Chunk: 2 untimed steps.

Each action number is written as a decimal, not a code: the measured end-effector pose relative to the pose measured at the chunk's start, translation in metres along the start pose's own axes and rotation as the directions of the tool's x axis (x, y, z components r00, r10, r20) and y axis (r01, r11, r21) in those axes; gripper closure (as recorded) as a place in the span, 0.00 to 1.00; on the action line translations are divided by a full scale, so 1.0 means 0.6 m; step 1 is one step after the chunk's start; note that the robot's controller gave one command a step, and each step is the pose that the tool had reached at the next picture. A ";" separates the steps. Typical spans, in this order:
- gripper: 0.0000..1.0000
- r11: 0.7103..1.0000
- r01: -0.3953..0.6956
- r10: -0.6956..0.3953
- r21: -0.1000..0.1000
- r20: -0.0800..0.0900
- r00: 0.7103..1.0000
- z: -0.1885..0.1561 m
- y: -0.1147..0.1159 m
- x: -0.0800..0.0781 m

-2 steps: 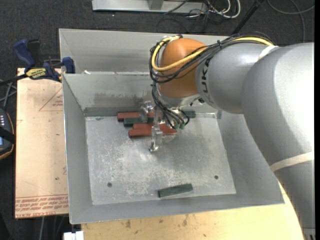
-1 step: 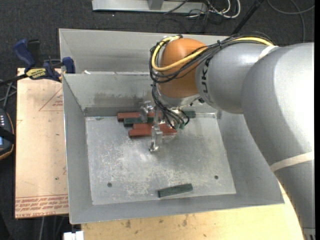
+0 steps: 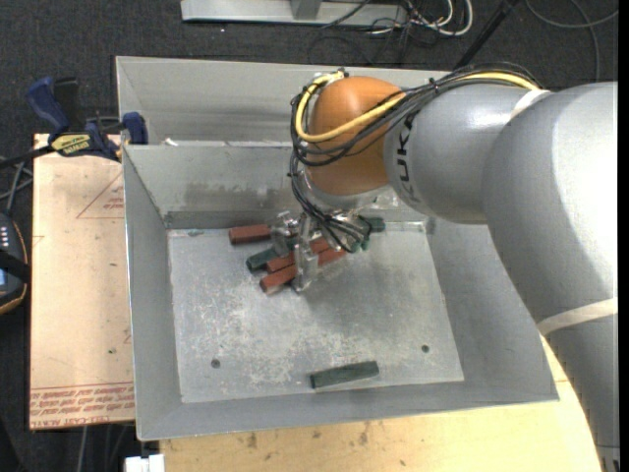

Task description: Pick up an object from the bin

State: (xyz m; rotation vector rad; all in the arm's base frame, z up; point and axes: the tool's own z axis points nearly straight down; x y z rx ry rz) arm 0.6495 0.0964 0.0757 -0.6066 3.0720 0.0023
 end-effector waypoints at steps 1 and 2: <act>1.00 1.000 0.000 0.000 0.000 0.000 1.000 0.000 0.000 0.000; 1.00 1.000 -0.009 0.009 -0.001 -0.006 1.000 -0.210 0.015 0.007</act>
Offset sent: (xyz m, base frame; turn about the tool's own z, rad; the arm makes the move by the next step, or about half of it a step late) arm -0.0094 0.0059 0.1259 0.0075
